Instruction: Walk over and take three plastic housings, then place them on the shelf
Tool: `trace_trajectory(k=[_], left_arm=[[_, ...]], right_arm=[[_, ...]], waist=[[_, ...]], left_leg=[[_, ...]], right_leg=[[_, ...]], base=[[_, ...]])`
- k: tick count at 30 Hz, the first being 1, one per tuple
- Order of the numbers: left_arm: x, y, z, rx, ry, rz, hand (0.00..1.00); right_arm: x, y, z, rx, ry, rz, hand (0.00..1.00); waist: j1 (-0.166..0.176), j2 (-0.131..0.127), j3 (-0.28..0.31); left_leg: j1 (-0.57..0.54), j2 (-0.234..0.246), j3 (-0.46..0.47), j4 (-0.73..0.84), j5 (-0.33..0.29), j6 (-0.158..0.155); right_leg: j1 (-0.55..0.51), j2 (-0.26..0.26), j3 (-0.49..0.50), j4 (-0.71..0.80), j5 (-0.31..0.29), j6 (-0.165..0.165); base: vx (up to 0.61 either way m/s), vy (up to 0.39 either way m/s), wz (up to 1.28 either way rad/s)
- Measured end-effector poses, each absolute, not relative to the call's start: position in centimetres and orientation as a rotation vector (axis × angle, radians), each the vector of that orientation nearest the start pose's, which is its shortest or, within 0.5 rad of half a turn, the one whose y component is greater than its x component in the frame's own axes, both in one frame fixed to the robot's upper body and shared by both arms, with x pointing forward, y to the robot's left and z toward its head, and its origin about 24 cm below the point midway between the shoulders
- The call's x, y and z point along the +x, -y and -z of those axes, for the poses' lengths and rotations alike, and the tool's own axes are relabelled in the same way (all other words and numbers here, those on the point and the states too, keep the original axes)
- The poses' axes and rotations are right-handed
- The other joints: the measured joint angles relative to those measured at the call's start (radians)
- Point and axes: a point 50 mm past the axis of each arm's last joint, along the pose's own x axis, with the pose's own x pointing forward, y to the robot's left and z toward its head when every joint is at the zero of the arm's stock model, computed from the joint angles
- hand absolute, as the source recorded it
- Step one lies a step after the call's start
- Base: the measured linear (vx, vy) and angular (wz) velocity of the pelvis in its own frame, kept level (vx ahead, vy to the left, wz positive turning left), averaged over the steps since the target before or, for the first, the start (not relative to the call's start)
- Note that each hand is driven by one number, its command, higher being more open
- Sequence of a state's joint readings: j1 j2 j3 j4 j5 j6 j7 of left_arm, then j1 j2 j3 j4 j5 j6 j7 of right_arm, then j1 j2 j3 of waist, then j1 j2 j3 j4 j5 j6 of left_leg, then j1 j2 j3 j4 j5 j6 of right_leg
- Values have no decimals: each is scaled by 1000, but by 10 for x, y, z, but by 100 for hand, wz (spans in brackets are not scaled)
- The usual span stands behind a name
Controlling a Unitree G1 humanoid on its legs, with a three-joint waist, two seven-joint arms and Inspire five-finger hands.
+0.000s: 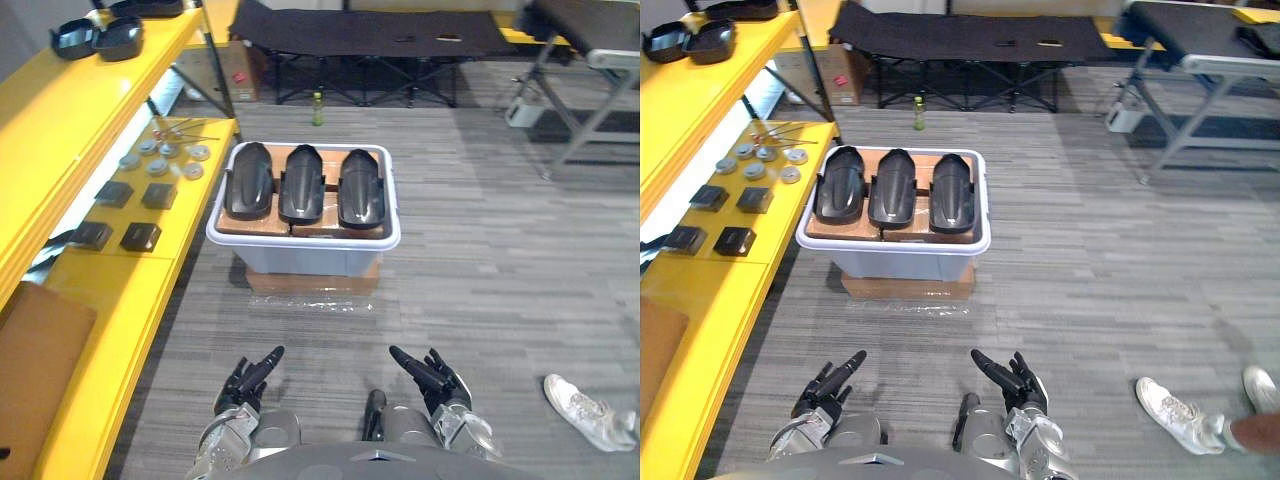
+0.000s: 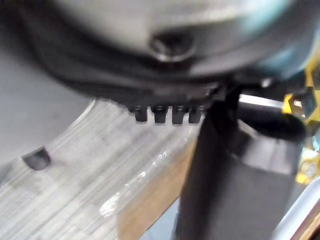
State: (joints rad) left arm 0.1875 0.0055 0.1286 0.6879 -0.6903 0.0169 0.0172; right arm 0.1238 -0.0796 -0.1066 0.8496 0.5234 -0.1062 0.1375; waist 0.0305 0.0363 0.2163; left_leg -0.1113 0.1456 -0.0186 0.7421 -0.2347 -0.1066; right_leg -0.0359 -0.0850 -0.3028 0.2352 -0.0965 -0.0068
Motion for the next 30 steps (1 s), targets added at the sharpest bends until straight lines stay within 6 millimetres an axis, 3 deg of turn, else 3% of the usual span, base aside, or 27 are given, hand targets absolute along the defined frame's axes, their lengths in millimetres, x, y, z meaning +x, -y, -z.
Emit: trace_trajectory(k=[3, 5, 6, 8, 9, 11, 13, 16, 17, 20, 21, 23, 24, 25, 30], left_arm=[[122, -185, 135, -710, -795, -491, 100], [124, -185, 135, -739, -788, -492, 100], [125, -184, 135, -741, -788, -487, 100], [127, -184, 135, -740, -787, -484, 100], [128, -186, 135, -729, -787, -481, 100], [140, -191, 131, -690, -770, -447, 100], [144, -188, 129, -659, -771, -405, 100], [147, -178, 129, -635, -782, -344, 100], [147, -172, 129, -618, -795, -314, 100], [148, -170, 127, -588, -793, -279, 100], [146, -172, 127, -573, -799, -280, 100], [144, -182, 127, -540, -810, -300, 100], [143, -191, 127, -516, -810, -315, 100], [142, -195, 127, -503, -819, -329, 100], [125, -200, 133, -531, -852, -393, 100]], right_arm=[[123, 201, 137, 474, -764, 319, 100], [130, 203, 132, 475, -721, 333, 100], [135, 204, 128, 491, -692, 336, 100], [143, 205, 121, 536, -638, 351, 100], [146, 200, 120, 549, -629, 348, 100], [152, 191, 117, 573, -604, 329, 100], [154, 192, 116, 571, -598, 331, 100], [154, 195, 115, 559, -598, 352, 100], [152, 197, 116, 551, -608, 366, 100], [144, 191, 120, 553, -639, 388, 100], [142, 186, 122, 551, -646, 383, 100], [145, 180, 119, 536, -616, 359, 100], [150, 178, 113, 518, -574, 342, 100], [154, 179, 108, 515, -535, 340, 100], [165, 195, 91, 497, -416, 334, 100]], waist=[[10, -2, 5], [8, -2, 5], [8, -1, 5], [6, -1, 7], [6, -21, 14], [5, -74, 20], [2, -83, 19], [-10, -70, 23], [-14, -56, 21], [-15, -55, 22], [-25, -52, 25], [-23, -79, 13], [-21, -107, 13], [-20, -118, 10], [-10, -104, 5]], left_leg=[[-13, 40, 92, 26, -19, 7], [-7, 48, 179, -176, -17, 11], [-1, 44, 200, -297, 17, 12], [20, 34, 206, -502, 194, 27], [50, 10, 213, -530, 208, 31], [69, -34, 219, -579, 212, 41], [77, -58, 220, -579, 199, 61], [109, -99, 221, -569, 138, 84], [121, -100, 219, -574, 131, 90], [164, -100, 205, -583, 121, 101], [172, -87, 192, -587, 125, 110], [162, -81, 183, -579, 125, 98], [145, -87, 181, -550, 116, 88], [135, -82, 172, -532, 104, 80], [133, -41, 185, -518, 92, 51]], right_leg=[[111, 3, -49, -62, 0, 2], [166, -3, -77, -123, 9, 15], [180, -4, -82, -135, 12, 20], [186, -1, -73, -146, 10, 39], [201, -18, -68, -155, 13, 55], [206, -54, -73, -172, 10, 73], [208, -81, -76, -153, -4, 95], [174, -151, -70, 10, -61, 132], [125, -170, -57, 138, -58, 133], [56, -201, -17, 335, -12, 125], [52, -195, -16, 316, -40, 106], [63, -171, -18, 157, -41, 103], [75, -156, -11, 43, 60, 110], [93, -148, -13, 12, 53, 116], [161, -87, -9, -152, 63, 113]], base=[[295, -161, 52], [229, -48, 33], [248, 61, 16], [251, 114, -3], [195, 137, -2], [171, 127, 9], [117, 103, 8], [77, 145, 2], [30, 134, 4], [66, 110, 17], [103, 29, 24], [101, -49, 20], [83, -92, 9], [100, -109, 1], [68, -104, -12]])
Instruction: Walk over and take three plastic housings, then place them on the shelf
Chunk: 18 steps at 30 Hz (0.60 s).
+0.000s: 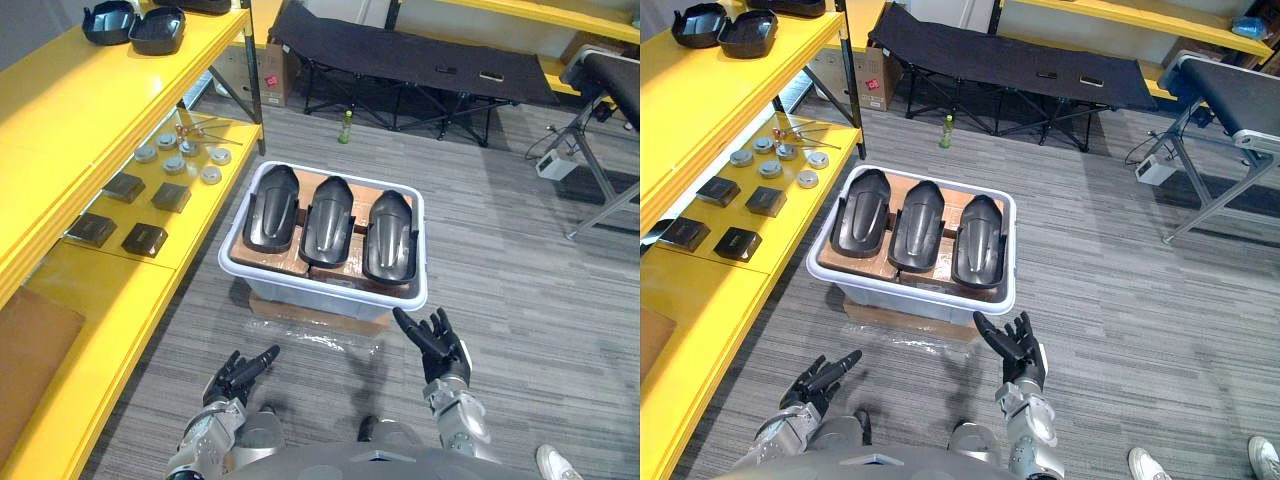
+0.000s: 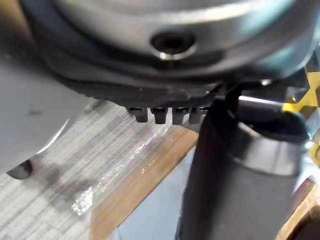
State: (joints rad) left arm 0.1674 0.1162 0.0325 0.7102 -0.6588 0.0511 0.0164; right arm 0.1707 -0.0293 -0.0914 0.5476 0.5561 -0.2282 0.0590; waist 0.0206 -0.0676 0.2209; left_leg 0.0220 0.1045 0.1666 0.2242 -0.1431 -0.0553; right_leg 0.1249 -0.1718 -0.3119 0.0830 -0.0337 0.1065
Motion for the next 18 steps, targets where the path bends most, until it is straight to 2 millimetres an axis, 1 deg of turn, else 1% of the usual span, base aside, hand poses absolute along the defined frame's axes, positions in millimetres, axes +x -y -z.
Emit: trace_trajectory(k=[2, 4, 7, 8, 11, 13, 14, 16, 18], left_arm=[[123, -199, 134, -557, -852, -414, 100], [121, -199, 135, -567, -852, -422, 100], [119, -198, 137, -569, -861, -420, 100], [118, -198, 137, -570, -861, -417, 100], [117, -198, 137, -571, -863, -409, 100], [116, -199, 138, -555, -870, -396, 100], [115, -201, 137, -547, -871, -396, 100], [113, -204, 138, -539, -874, -391, 100], [113, -204, 138, -514, -878, -379, 100]], right_arm=[[165, 202, 89, 483, -409, 344, 100], [166, 205, 86, 482, -392, 356, 100], [167, 213, 80, 463, -365, 413, 100], [169, 217, 76, 431, -359, 436, 100], [173, 224, 68, 412, -328, 481, 100], [174, 239, 61, 342, -320, 535, 100], [175, 243, 60, 317, -321, 542, 100], [186, 260, 52, 271, -320, 565, 100], [194, 272, 47, 214, -324, 574, 100]], waist=[[4, 3, -3], [4, 6, -5], [-1, 13, -13], [2, 13, -16], [0, 11, -18], [0, 10, -23], [0, 9, -23], [2, 6, -23], [1, 5, -23]], left_leg=[[0, 18, 10, -1, -1, -10], [0, 27, 23, -3, -1, -15], [2, 28, 31, -8, 0, -15], [3, 26, 40, -16, 2, -14], [4, 18, 49, -23, 9, -9], [5, 7, 51, -35, 13, -5], [5, 5, 52, -36, 14, -4], [1, 2, 63, -35, 15, -2], [-7, -1, 66, -33, 16, 0]], right_leg=[[2, 19, 8, -26, 9, -7], [3, 28, 16, -37, 15, -11], [1, 31, 24, -50, 30, -10], [1, 31, 33, -61, 38, -9], [-2, 25, 44, -73, 50, -6], [-5, 15, 46, -74, 52, -2], [-6, 14, 47, -74, 53, -1], [-23, 8, 55, -74, 55, 2], [-34, 4, 60, -72, 55, 4]], base=[[3, -86, -16], [13, -39, -21], [-4, -2, -13], [-24, 24, -14], [-36, 39, -9], [-52, 36, 1], [-72, 34, -6], [-80, 25, -14], [-54, 20, -7]])
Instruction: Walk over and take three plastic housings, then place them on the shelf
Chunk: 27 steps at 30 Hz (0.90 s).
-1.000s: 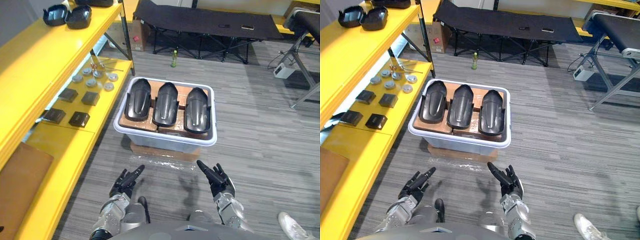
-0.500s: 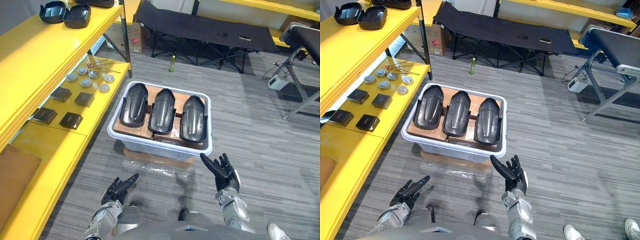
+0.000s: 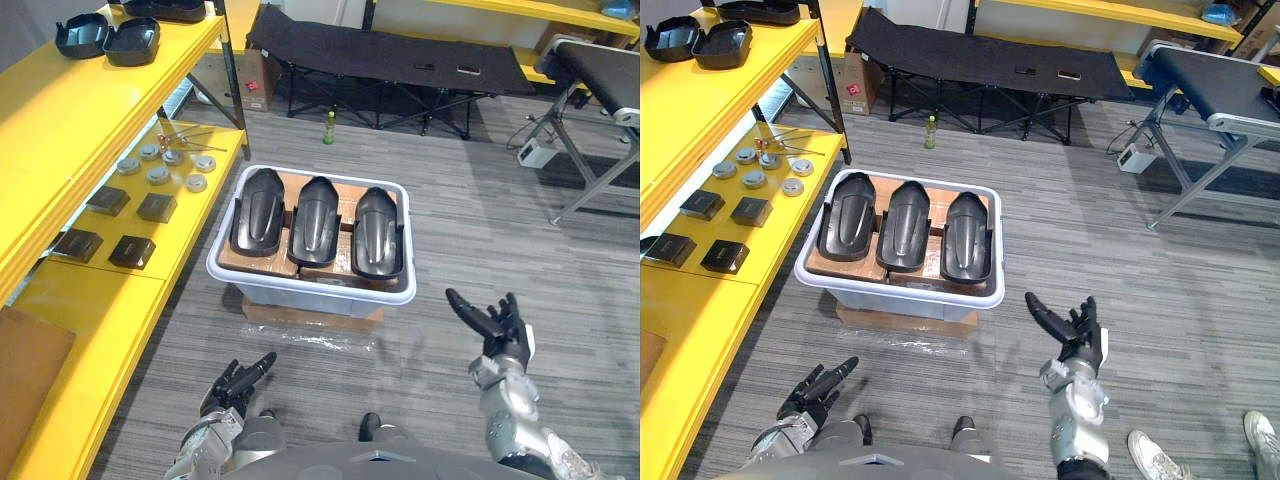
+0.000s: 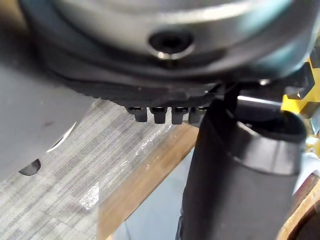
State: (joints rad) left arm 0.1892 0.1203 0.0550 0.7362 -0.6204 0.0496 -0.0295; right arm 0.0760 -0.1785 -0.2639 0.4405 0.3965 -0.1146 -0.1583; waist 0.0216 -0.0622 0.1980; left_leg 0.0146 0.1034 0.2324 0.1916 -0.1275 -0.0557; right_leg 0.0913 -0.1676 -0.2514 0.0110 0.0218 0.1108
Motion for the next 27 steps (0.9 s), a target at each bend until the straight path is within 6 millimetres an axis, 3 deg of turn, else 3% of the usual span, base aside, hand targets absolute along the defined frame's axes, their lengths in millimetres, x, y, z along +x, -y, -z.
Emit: trace_trajectory(k=[2, 4, 6, 7, 10, 14, 15, 19, 23, 27], left_arm=[[114, -205, 136, -505, -869, -367, 100], [124, -209, 130, -513, -821, -356, 100], [135, -211, 126, -516, -789, -353, 100], [142, -214, 124, -508, -777, -349, 100], [138, -216, 128, -500, -815, -378, 100], [133, -221, 131, -429, -848, -380, 100], [139, -216, 131, -426, -841, -354, 100], [150, -206, 129, -412, -821, -292, 100], [161, -193, 128, -421, -800, -235, 100], [165, -186, 128, -461, -798, -224, 100]], right_arm=[[209, 288, 36, 136, -303, 606, 100], [242, 302, 12, 115, -239, 637, 100], [261, 310, -8, 99, -189, 647, 100], [276, 314, -26, 89, -138, 649, 100], [303, 323, -69, 59, -26, 641, 100], [328, 335, -118, -68, 54, 626, 100], [336, 340, -141, -112, 89, 625, 100], [346, 350, -182, -182, 140, 639, 100], [350, 358, -196, -330, 84, 664, 100], [350, 366, -201, -350, 41, 694, 100]], waist=[[1, 3, 8], [4, 12, 61], [11, 20, 107], [19, 22, 148], [43, 23, 224], [60, 50, 248], [61, 70, 259], [68, 120, 284], [87, 161, 303], [98, 188, 313]], left_leg=[[-44, -1, -5, 33, -5, 7], [-117, 12, -15, 111, -26, 17], [-162, 16, -31, 150, -33, 25], [-191, 15, -36, 170, -36, 28], [-248, 10, -40, 195, -40, 34], [-312, -4, -59, 223, -28, 55], [-332, -12, -64, 226, -23, 62], [-378, -27, -80, 242, -18, 71], [-415, -49, -92, 244, -6, 86], [-447, -70, -103, 235, 12, 92]], right_leg=[[-31, -4, -1, 5, 4, 6], [-58, 0, -7, 7, 25, 8], [-78, 2, -15, 8, 39, 8], [-97, 2, -16, 9, 46, 9], [-143, -2, -17, 18, 62, 11], [-198, -15, -24, 45, 63, 11], [-220, -23, -31, 66, 63, 11], [-271, -42, -44, 107, 61, 11], [-319, -68, -50, 155, 45, 15], [-357, -91, -63, 185, 34, 20]], base=[[-78, 32, 5], [-92, 56, 6], [-128, 63, 13], [-148, 58, 12], [-111, 46, 7], [-36, 47, 15], [-18, 37, 17], [-39, 59, 12], [-57, 54, 13], [-50, 37, 17]])
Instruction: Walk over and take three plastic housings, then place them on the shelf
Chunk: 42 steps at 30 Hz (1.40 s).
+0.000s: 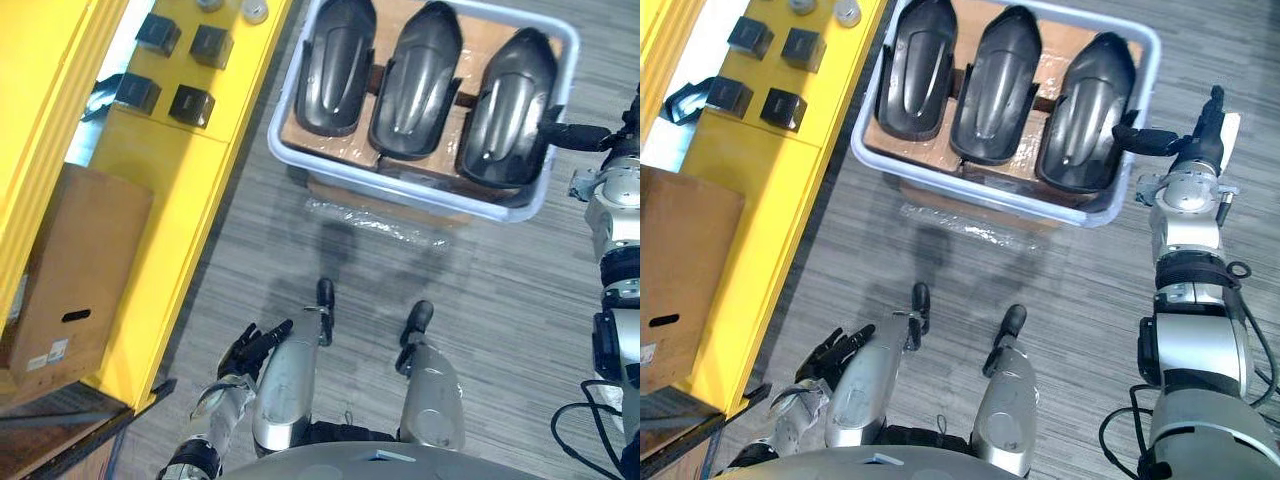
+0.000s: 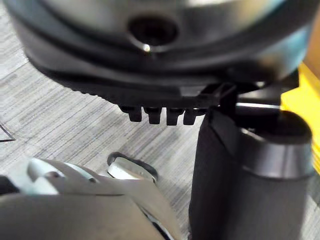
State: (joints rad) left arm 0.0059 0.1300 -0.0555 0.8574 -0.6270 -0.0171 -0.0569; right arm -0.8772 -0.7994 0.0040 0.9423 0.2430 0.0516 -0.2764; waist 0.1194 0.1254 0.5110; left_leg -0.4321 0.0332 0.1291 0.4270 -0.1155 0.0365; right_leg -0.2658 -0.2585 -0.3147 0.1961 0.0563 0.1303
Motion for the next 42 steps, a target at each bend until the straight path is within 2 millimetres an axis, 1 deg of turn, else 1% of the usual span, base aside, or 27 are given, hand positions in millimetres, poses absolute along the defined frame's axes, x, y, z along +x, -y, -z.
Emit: trace_trajectory(k=[2, 3, 4, 5, 7, 8, 11, 12, 14, 15, 16, 20, 23, 24, 25, 27, 28, 30, 32, 33, 35, 36, 37, 39, 40, 41, 42], left_arm=[[167, -182, 128, -466, -798, -213, 100], [167, -182, 128, -466, -797, -213, 100], [167, -182, 128, -467, -796, -213, 100], [169, -179, 128, -476, -794, -209, 100], [170, -176, 127, -494, -791, -200, 100], [170, -176, 128, -499, -791, -199, 100], [171, -174, 127, -504, -786, -185, 100], [171, -174, 127, -505, -783, -183, 100], [171, -174, 127, -510, -781, -184, 100], [170, -173, 128, -512, -784, -188, 100], [170, -173, 128, -512, -787, -189, 100], [164, -175, 133, -514, -813, -207, 100], [163, -173, 133, -510, -818, -200, 100], [163, -173, 134, -509, -820, -199, 100], [162, -172, 134, -506, -825, -199, 100], [161, -172, 135, -503, -826, -201, 100], [161, -172, 135, -501, -830, -207, 100], [157, -173, 137, -498, -839, -217, 100], [152, -175, 138, -494, -840, -234, 100], [150, -176, 138, -499, -832, -243, 100], [146, -177, 137, -502, -819, -247, 100], [142, -177, 137, -506, -815, -252, 100], [139, -177, 137, -509, -809, -253, 100], [135, -177, 136, -520, -800, -261, 100], [131, -177, 135, -529, -785, -269, 100], [131, -177, 132, -539, -760, -273, 100], [132, -177, 130, -549, -741, -278, 100]], right_arm=[[348, 372, -203, -382, 0, 717, 100], [348, 373, -205, -383, -5, 722, 100], [349, 374, -210, -382, -8, 727, 100], [349, 377, -217, -395, -7, 737, 100], [348, 380, -226, -398, -12, 747, 100], [349, 379, -227, -404, -19, 740, 0], [347, 385, -226, -414, -73, 730, 0], [345, 388, -229, -415, -77, 734, 0], [339, 398, -235, -439, -101, 766, 0], [331, 409, -236, -478, -131, 800, 0], [329, 411, -236, -478, -143, 802, 0], [326, 414, -232, -471, -179, 803, 0], [325, 415, -219, -465, -241, 791, 0], [325, 415, -216, -468, -244, 787, 0], [326, 414, -217, -425, -229, 780, 0], [326, 414, -215, -404, -229, 781, 0], [324, 415, -209, -399, -249, 783, 0], [325, 412, -197, -373, -268, 779, 0], [329, 406, -187, -340, -274, 772, 0], [329, 404, -178, -286, -272, 785, 0], [327, 405, -172, -261, -262, 807, 0], [326, 404, -169, -243, -251, 821, 0], [324, 405, -167, -245, -232, 831, 0], [323, 403, -168, -247, -180, 833, 0], [325, 397, -173, -250, -94, 824, 0], [325, 391, -180, -267, -10, 816, 0], [325, 388, -184, -282, 31, 813, 0]], waist=[[8, 14, 4], [10, 15, 4], [12, 17, 5], [18, 28, 10], [28, 40, 12], [31, 41, 11], [44, 44, 10], [48, 45, 9], [57, 46, 9], [66, 48, 7], [68, 48, 7], [67, 51, 5], [70, 59, 0], [70, 61, -2], [68, 63, -3], [68, 64, -4], [67, 64, -4], [62, 64, -4], [44, 64, -4], [34, 64, -4], [23, 63, -3], [11, 63, -3], [7, 62, -3], [-3, 59, -1], [-21, 55, 2], [-32, 54, 2], [-38, 53, 2]], left_leg=[[-9, -16, -13, -22, 18, 2], [-14, -19, -14, -25, 23, 2], [-27, -23, -18, -32, 31, 1], [-41, -24, -22, -28, 34, 3], [-59, -25, -29, -30, 42, 4], [-68, -25, -30, -29, 45, 4], [-88, -25, -43, -20, 47, 3], [-100, -25, -49, -10, 47, 2], [-112, -25, -52, -1, 45, 0], [-121, -24, -58, 10, 38, -10], [-121, -23, -58, 11, 38, -11], [-121, -18, -62, 19, 34, -16], [-120, -11, -62, 22, 32, -19], [-119, -10, -61, 22, 32, -19], [-113, -7, -57, 22, 32, -19], [-98, -4, -54, 20, 31, -21], [-77, -4, -51, 14, 30, -22], [-40, -4, -43, -3, 30, -23], [-7, -4, -36, -26, 32, -24], [26, -5, -29, -53, 38, -27], [63, -9, -26, -84, 47, -28], [97, -11, -26, -107, 53, -30], [128, -11, -24, -127, 57, -28], [179, -10, -24, -156, 62, -30], [226, -8, -24, -177, 67, -32], [262, -6, -25, -197, 68, -33], [278, -5, -25, -207, 70, -35]], right_leg=[[-13, -14, -10, 10, -1, 0], [-21, -17, -12, 15, -4, 1], [-38, -20, -13, 22, -4, 0], [-49, -21, -16, 30, -4, 0], [-66, -23, -24, 33, -4, 0], [-74, -23, -24, 36, -5, -1], [-96, -27, -36, 66, -17, -8], [-106, -28, -39, 80, -25, -10], [-120, -32, -42, 102, -36, -14], [-129, -34, -45, 121, -45, -17], [-131, -35, -45, 125, -47, -18], [-133, -33, -47, 137, -60, -28], [-131, -27, -46, 137, -60, -29], [-131, -26, -46, 136, -60, -30], [-126, -23, -43, 134, -60, -29], [-113, -21, -39, 133, -59, -29], [-96, -20, -37, 132, -59, -29], [-67, -20, -34, 124, -59, -29], [-42, -20, -33, 111, -59, -29], [-19, -18, -31, 95, -59, -28], [10, -18, -32, 79, -58, -27], [41, -16, -36, 64, -57, -25], [68, -13, -37, 49, -57, -24], [117, -5, -39, 22, -55, -22], [165, 2, -44, -2, -54, -20], [201, 8, -49, -20, -54, -20], [217, 11, -51, -29, -54, -20]], base=[[-43, 22, 22], [-32, 11, 16], [-28, 0, 13], [-28, -3, 14], [-26, -2, 10], [-18, -6, 5], [1, -12, 12], [-2, -9, 13], [-12, -6, 9], [-17, -3, 5], [-18, -5, 4], [0, 0, 0], [0, 0, 0], [-2, -7, -5], [1, -5, -7], [7, -6, -6], [19, -9, -7], [32, -7, -10], [33, -4, -10], [40, -6, -8], [62, -12, -3], [83, -20, -1], [91, -23, -2], [105, -30, -3], [137, -47, -1], [136, -53, -1], [103, -48, 0]])
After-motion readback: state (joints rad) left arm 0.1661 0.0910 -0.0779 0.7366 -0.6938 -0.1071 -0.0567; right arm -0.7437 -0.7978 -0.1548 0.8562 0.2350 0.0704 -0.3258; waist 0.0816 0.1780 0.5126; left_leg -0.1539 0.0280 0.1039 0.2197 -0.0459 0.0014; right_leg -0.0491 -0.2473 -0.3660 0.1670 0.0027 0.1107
